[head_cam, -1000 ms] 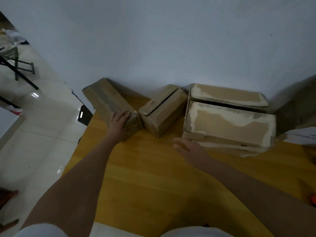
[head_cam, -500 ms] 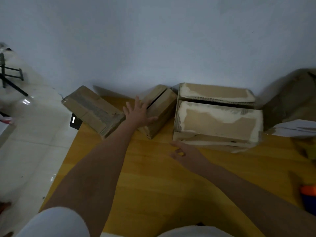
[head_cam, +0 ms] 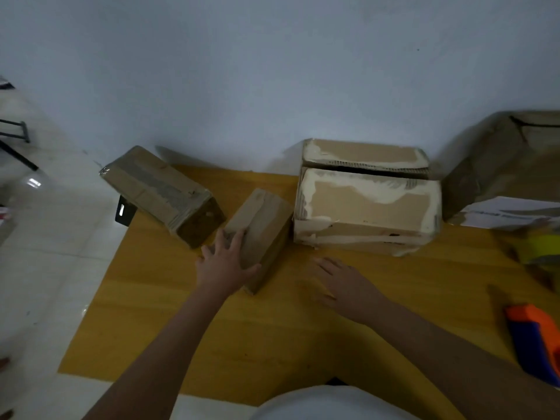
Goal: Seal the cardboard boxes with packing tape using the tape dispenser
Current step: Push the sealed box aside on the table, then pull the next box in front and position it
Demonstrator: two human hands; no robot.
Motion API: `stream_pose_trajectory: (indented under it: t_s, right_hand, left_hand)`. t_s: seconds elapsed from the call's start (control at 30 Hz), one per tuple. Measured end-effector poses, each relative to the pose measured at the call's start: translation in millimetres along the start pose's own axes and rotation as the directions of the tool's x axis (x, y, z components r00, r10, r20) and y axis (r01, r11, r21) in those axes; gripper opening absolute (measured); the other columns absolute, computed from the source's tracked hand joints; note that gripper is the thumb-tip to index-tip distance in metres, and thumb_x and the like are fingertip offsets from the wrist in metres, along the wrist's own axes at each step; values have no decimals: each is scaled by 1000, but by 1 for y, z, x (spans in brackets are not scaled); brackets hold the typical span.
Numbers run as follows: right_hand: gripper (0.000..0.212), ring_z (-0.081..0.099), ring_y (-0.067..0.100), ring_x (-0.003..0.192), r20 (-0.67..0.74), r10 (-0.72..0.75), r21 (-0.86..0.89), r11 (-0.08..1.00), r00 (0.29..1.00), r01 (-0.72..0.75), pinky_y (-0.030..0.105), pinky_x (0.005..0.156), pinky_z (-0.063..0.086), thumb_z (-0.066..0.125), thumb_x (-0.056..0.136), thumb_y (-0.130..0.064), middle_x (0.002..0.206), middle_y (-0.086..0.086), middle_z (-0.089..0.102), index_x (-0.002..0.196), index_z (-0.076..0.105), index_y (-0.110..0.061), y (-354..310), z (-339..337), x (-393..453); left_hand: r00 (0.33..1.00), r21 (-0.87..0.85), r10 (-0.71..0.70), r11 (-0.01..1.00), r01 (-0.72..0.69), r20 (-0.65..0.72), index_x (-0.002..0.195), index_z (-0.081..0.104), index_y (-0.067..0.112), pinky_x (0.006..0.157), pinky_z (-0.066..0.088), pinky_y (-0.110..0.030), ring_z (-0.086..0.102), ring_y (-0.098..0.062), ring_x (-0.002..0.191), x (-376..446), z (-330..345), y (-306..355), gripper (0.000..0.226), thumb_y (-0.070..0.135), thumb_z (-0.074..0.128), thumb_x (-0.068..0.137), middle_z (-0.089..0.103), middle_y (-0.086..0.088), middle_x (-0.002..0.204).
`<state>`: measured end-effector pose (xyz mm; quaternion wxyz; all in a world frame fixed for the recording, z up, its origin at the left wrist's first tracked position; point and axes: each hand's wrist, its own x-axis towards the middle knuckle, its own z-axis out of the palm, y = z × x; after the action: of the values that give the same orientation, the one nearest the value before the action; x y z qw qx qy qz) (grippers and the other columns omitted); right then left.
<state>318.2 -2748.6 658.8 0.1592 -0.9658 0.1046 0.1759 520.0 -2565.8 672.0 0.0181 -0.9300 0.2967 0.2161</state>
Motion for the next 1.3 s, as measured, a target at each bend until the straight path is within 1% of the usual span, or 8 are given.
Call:
stream_pose_trajectory:
  t_s: [0.23, 0.4, 0.5, 0.63, 0.77, 0.93, 1.1, 1.3]
  right_hand:
    - [68, 7, 19, 150, -92, -34, -80, 996, 995, 26, 41, 117, 26, 52, 96, -47, 163, -9, -3, 153, 16, -31, 12, 12, -17]
    - [78, -3, 12, 149, -287, 15, 177, 983, 958, 38, 39, 115, 10, 45, 89, -67, 161, -19, -9, 153, 9, -39, 18, 10, -44]
    - [76, 0, 11, 150, -278, 170, 368, 928, 945, -59, 39, 118, 10, 35, 90, -67, 160, -21, -11, 154, 10, -36, 31, 20, -64]
    - [71, -1, 14, 150, -183, 313, 434, 876, 932, -209, 46, 120, 20, 29, 93, -60, 157, -22, -13, 154, 5, -35, 52, 42, -98]
    - [67, -10, 16, 149, -241, 446, 359, 866, 862, -348, 42, 122, 15, 24, 95, -55, 157, -15, -20, 150, -8, -34, 78, 59, -139]
    - [66, -18, 15, 147, -270, 562, 280, 823, 782, -494, 43, 122, 11, 11, 94, -57, 160, -8, -21, 151, -13, -33, 112, 71, -178]
    - [65, -18, 17, 148, -296, 586, 251, 810, 754, -531, 42, 123, 7, 9, 94, -58, 160, -6, -17, 150, -13, -33, 147, 70, -195]
    - [63, -23, 11, 145, -336, 492, 355, 856, 803, -376, 30, 118, -2, 25, 97, -53, 158, -12, -16, 150, -6, -35, 174, 68, -200]
  left_hand:
    - [975, -24, 224, 974, -224, 9, 151, -6, 49, 114, 30, -55, 13, -37, 141, -59, 32, -33, 93, 71, 55, 84, -10, 4, 161]
    - [841, -45, 511, 858, -512, 180, 148, -6, 55, 117, 18, -62, -12, -37, 149, -58, 37, -16, 96, 62, 64, 83, -21, 12, 160]
    - [744, -76, 643, 763, -641, 181, 147, -1, 56, 117, 13, -64, -22, -34, 148, -51, 46, 19, 94, 58, 67, 82, -23, 16, 160]
    - [641, -33, 758, 649, -760, 121, 149, -8, 54, 116, 0, -64, -32, -30, 144, -46, 67, 77, 89, 60, 57, 87, -35, 14, 157]
    - [573, 71, 819, 570, -819, 36, 151, -10, 51, 116, -8, -65, -33, -34, 144, -48, 91, 138, 81, 79, 33, 88, -34, 6, 159]
    - [504, 150, 864, 498, -854, 6, 153, -2, 49, 116, -6, -64, -23, -38, 147, -46, 102, 203, 81, 82, 29, 86, -20, 1, 164]
    - [508, 186, 862, 498, -847, 5, 154, 3, 48, 118, -2, -64, -15, -37, 149, -47, 103, 243, 81, 82, 29, 86, -15, 0, 165]
    - [556, 202, 826, 562, -802, -87, 154, 10, 46, 119, 0, -62, -7, -37, 150, -61, 112, 259, 79, 81, 29, 86, -4, -1, 166]
